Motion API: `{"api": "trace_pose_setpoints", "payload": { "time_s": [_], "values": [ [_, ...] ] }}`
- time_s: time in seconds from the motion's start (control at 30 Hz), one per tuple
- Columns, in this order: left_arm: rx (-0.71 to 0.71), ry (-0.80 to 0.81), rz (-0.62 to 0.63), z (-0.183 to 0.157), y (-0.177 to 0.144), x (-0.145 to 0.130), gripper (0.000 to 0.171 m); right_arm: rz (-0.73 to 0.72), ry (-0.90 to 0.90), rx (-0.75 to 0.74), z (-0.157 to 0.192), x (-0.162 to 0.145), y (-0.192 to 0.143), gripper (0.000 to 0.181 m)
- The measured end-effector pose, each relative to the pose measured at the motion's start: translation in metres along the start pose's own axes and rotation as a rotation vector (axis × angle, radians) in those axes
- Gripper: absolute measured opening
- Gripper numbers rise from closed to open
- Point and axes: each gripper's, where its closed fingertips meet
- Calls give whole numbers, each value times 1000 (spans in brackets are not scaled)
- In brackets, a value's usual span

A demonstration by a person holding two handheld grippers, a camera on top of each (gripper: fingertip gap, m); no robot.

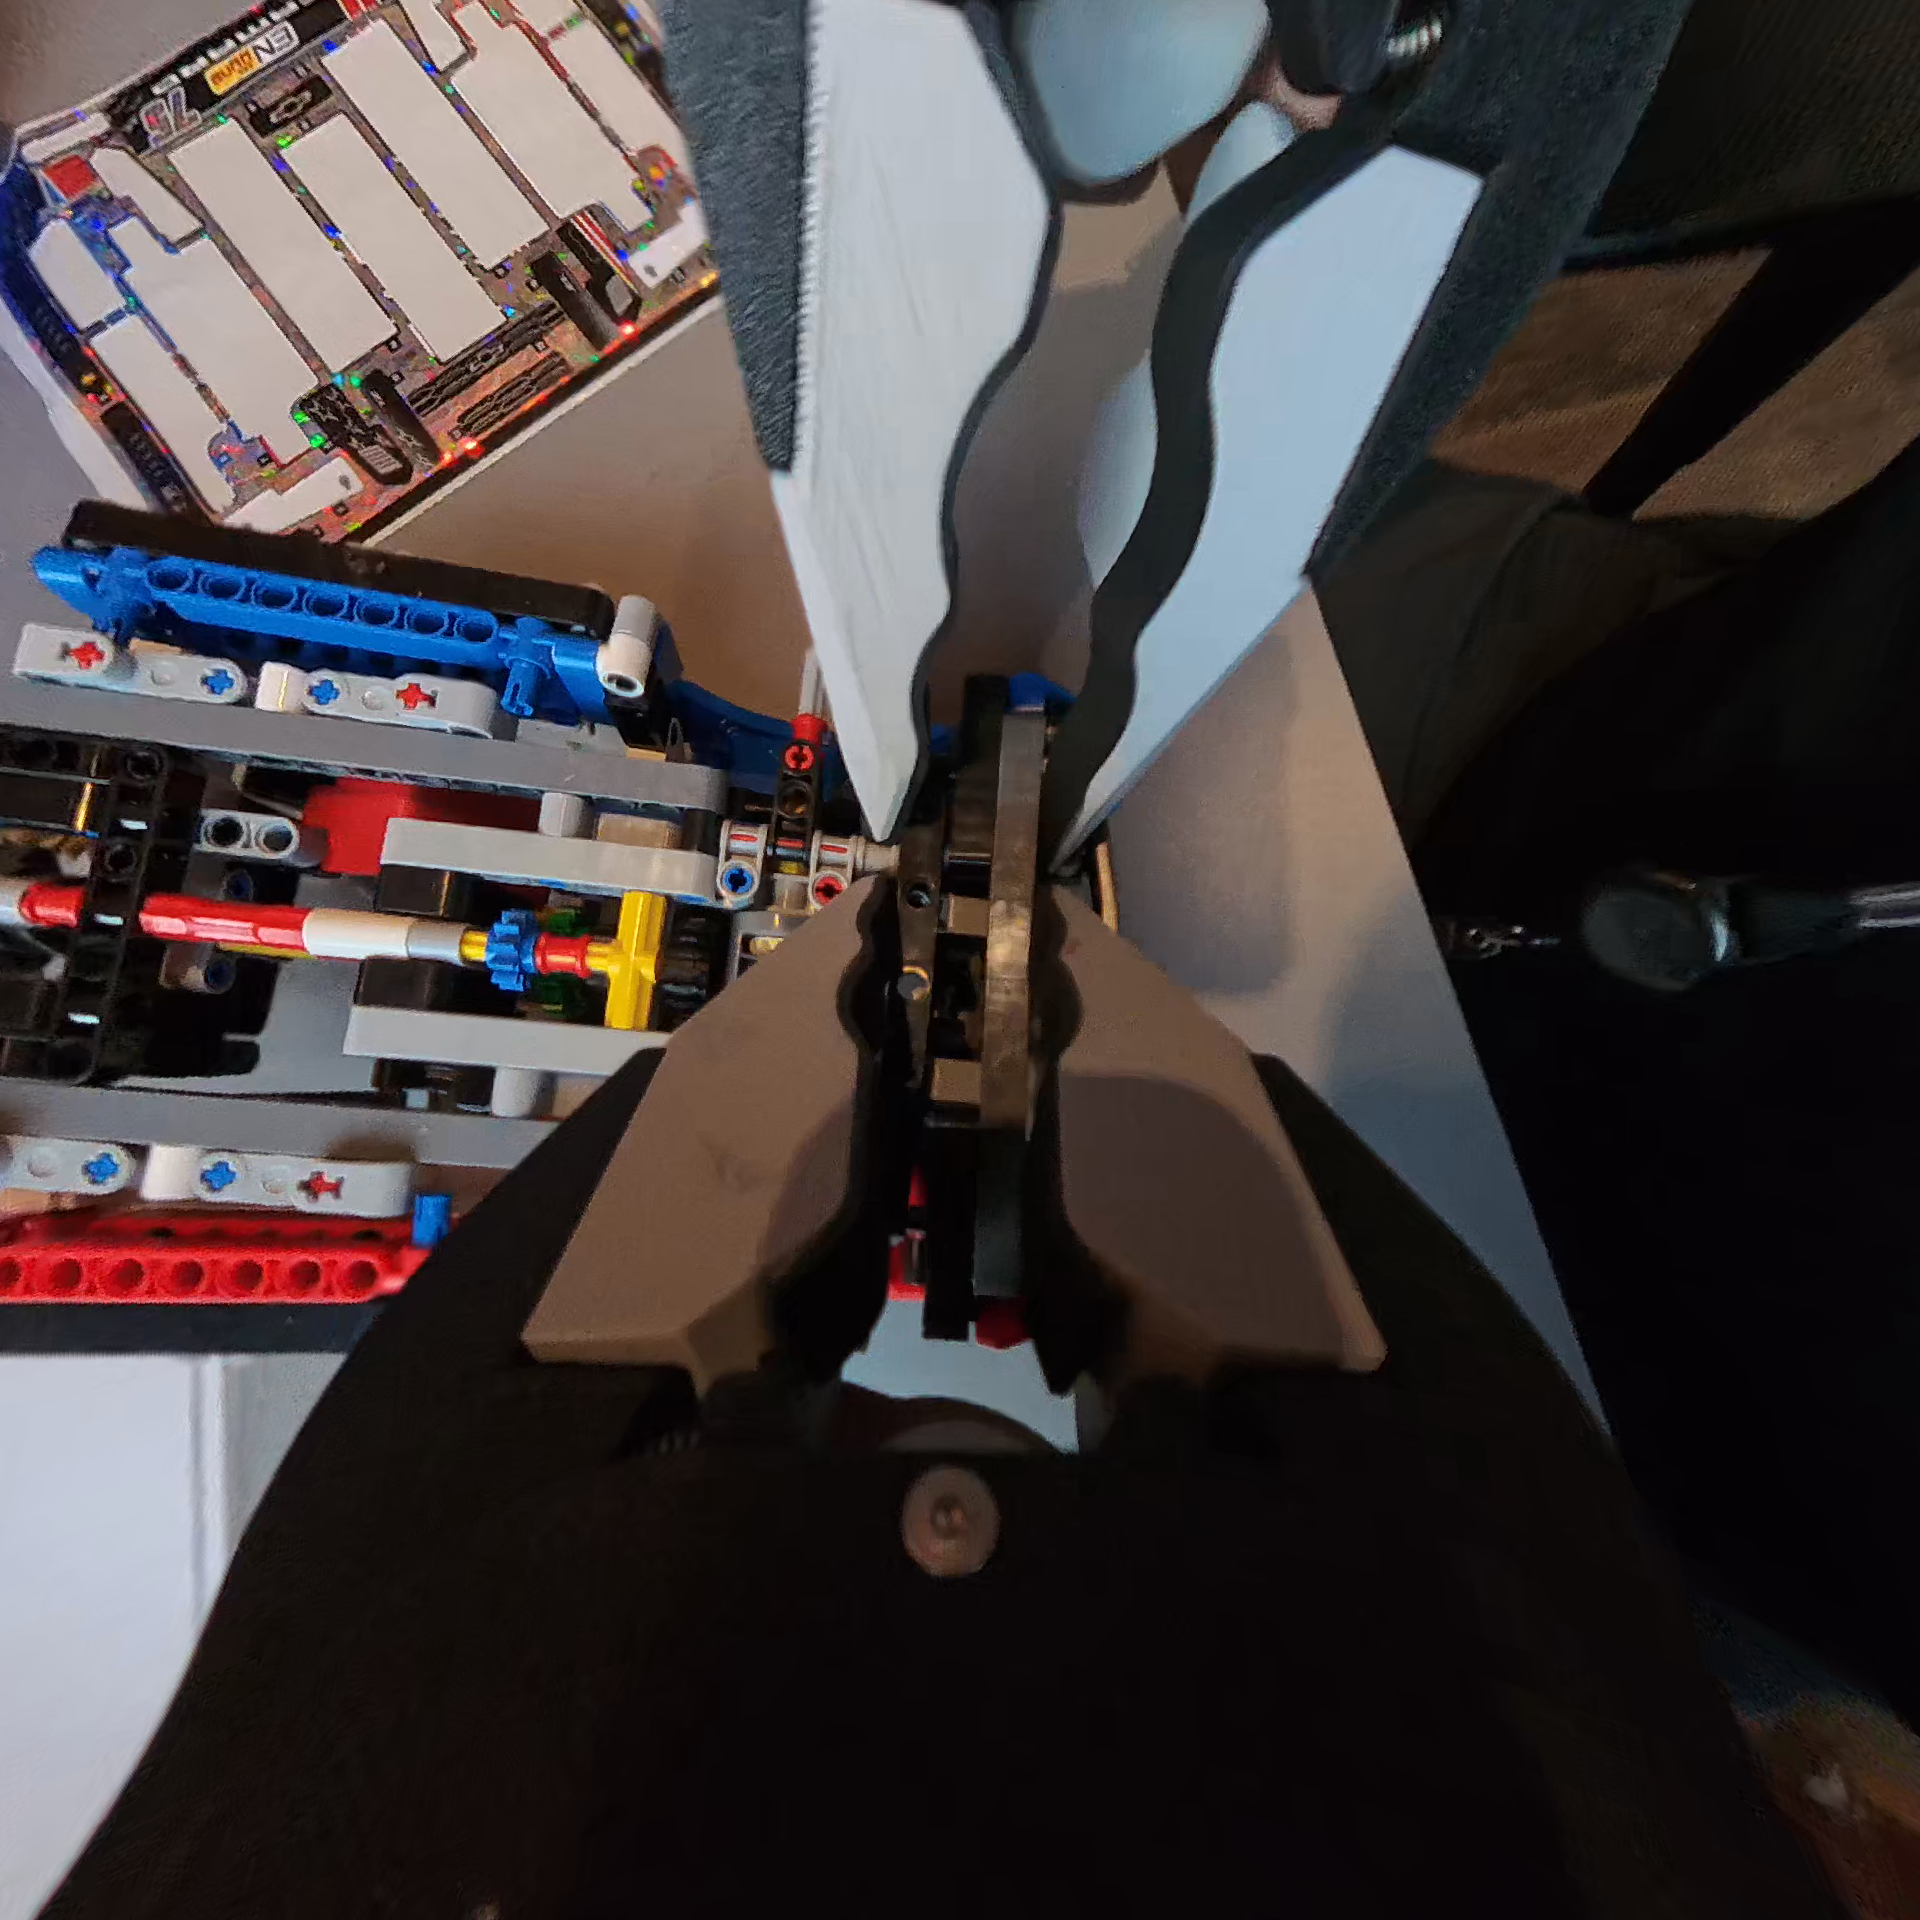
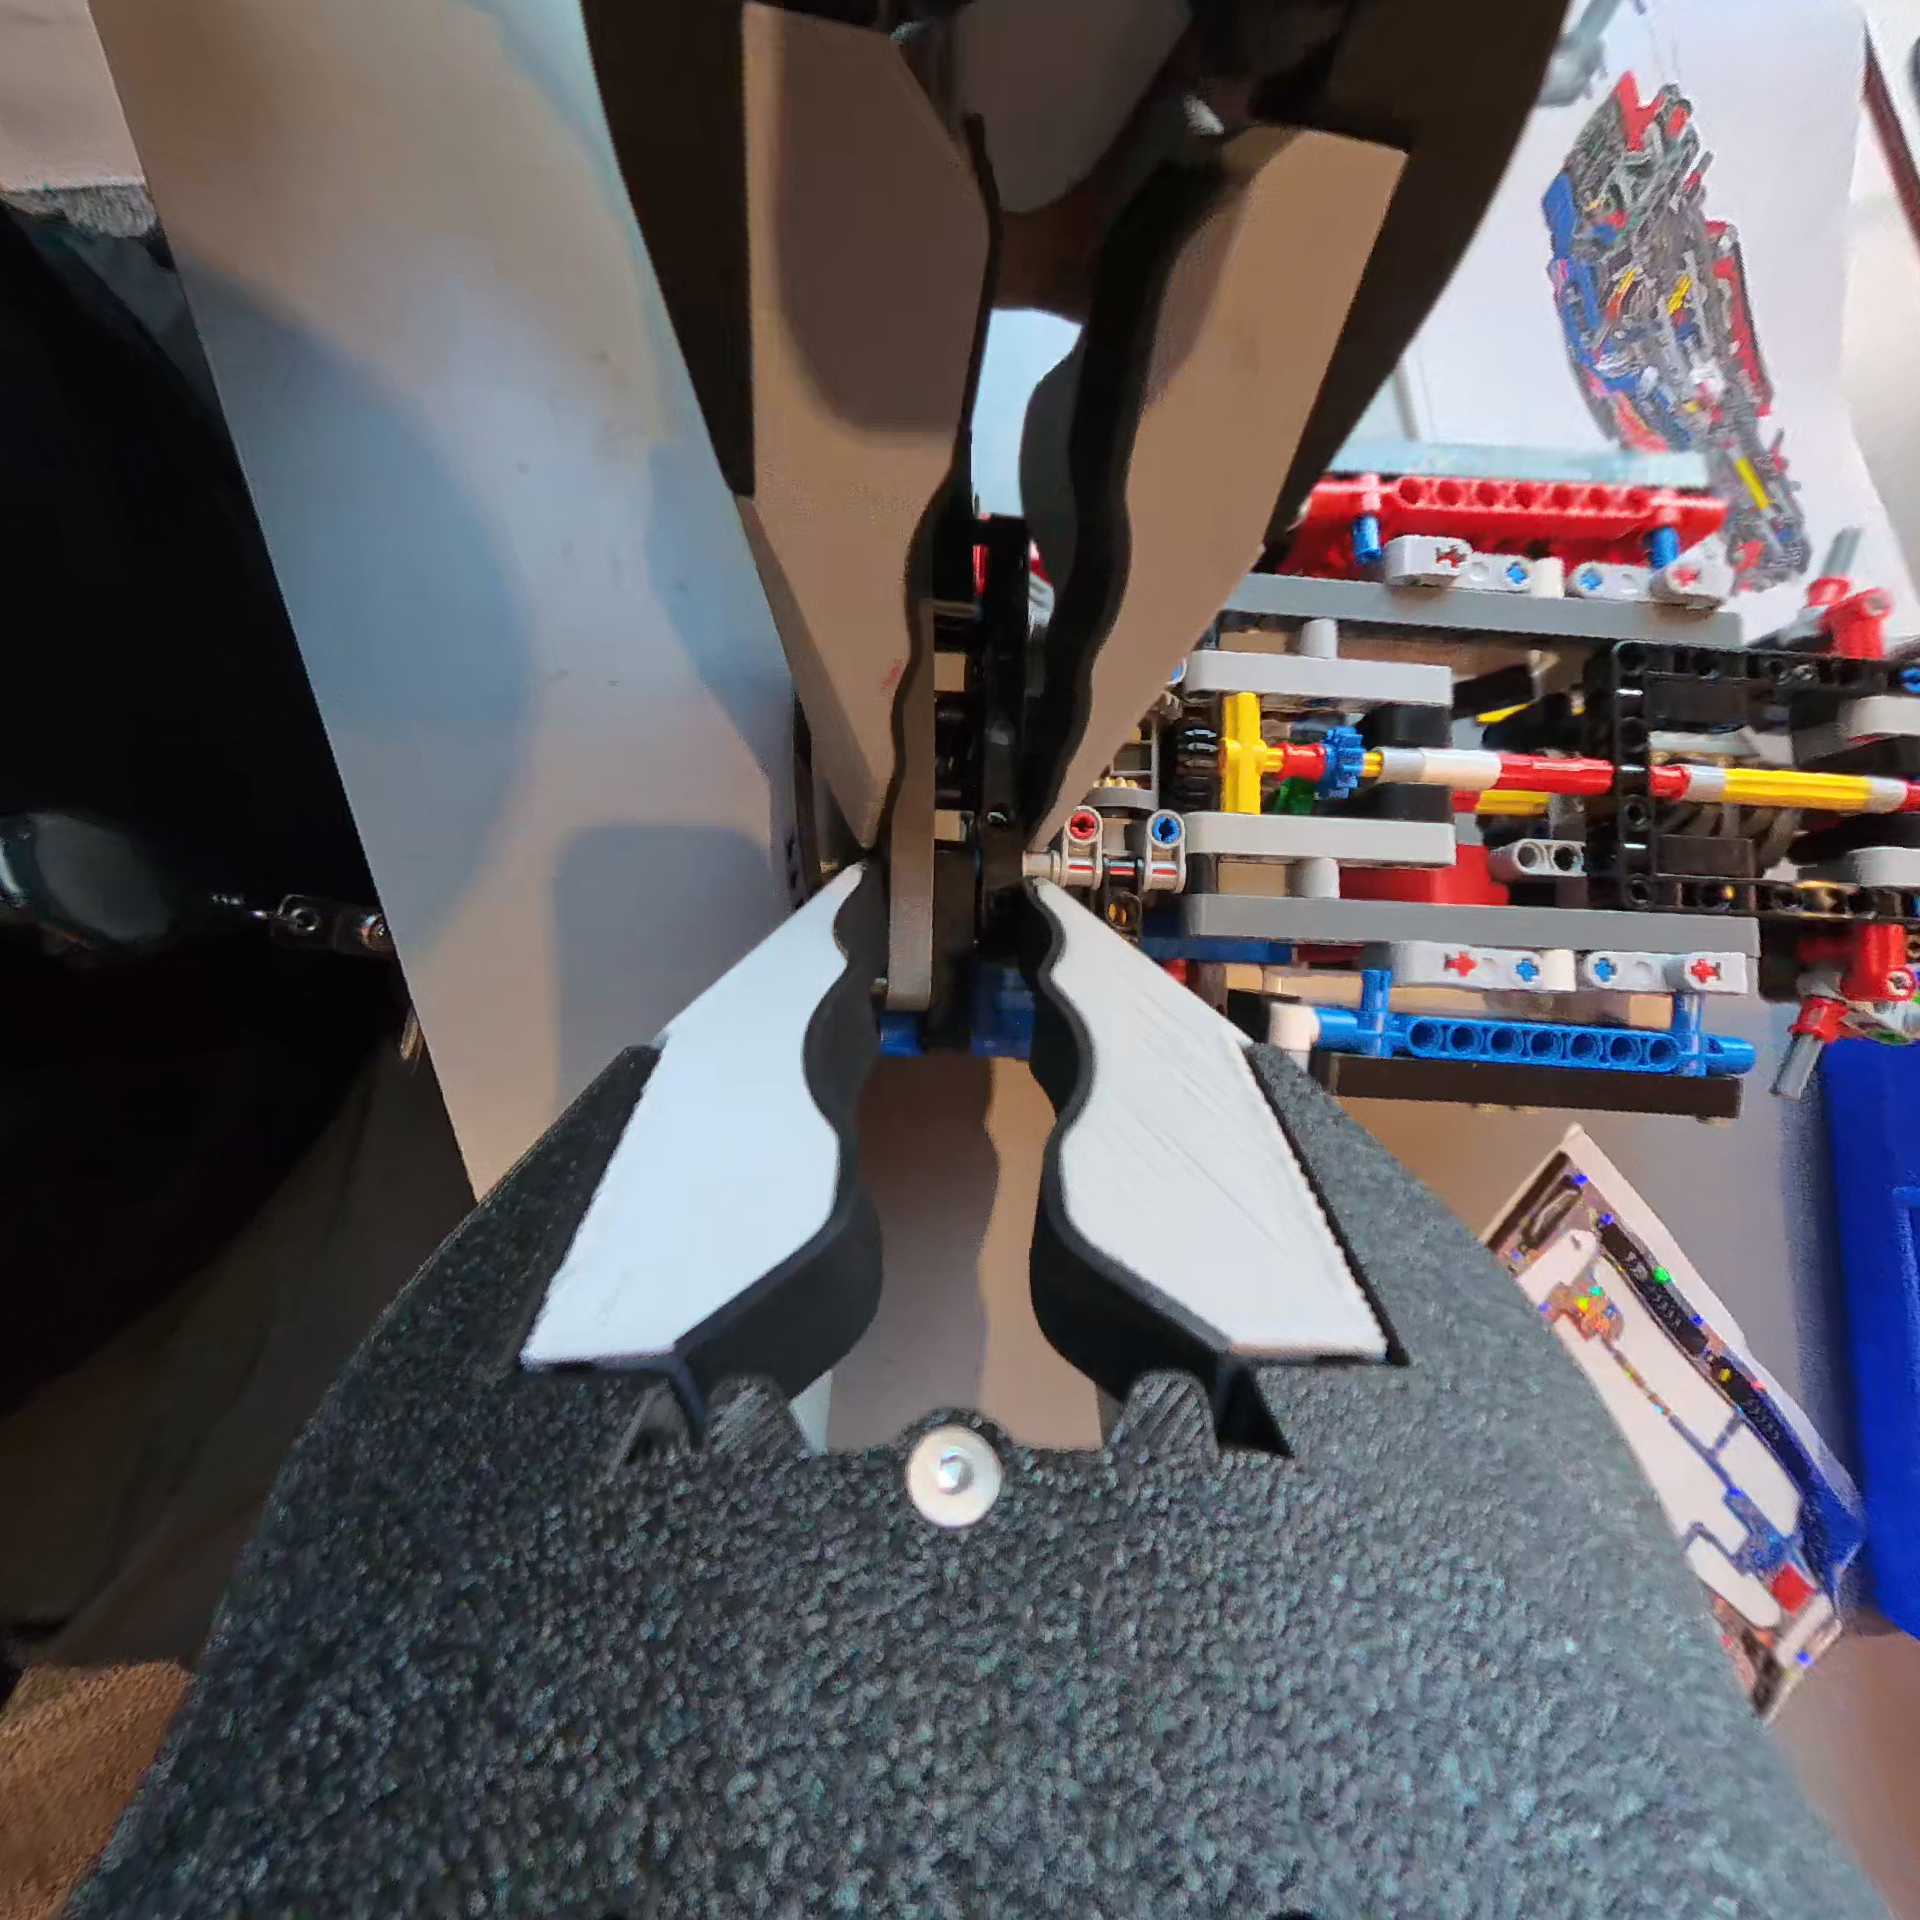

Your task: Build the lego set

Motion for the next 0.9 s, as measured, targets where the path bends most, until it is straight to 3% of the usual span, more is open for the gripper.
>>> {"api": "trace_pose_setpoints", "payload": {
  "time_s": [0.2, 0.33, 0.5, 0.6, 0.9],
  "values": [
    [113, 27, -40, 7, 3, 2, 25, -69, 165, 35, -7, -3, -1, 28],
    [186, 89, -7, 9, -5, 0, 27, -82, 104, 14, -8, 2, -7, 29],
    [159, 41, 30, 7, -15, -13, 28, -65, 46, 12, -8, 10, -9, 41],
    [128, 33, 56, 4, -12, -18, 29, -20, 31, 53, -3, 6, 0, 28],
    [130, 83, 14, 5, -6, -14, 26, -53, 10, 47, -2, 5, 6, 28]
  ]
}}
Point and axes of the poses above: each gripper's, where its closed fingertips meet, y out along the fingers, x out of its top, z = x × y across the jaws, and after that the axes turned 1 degree about x, right-handed
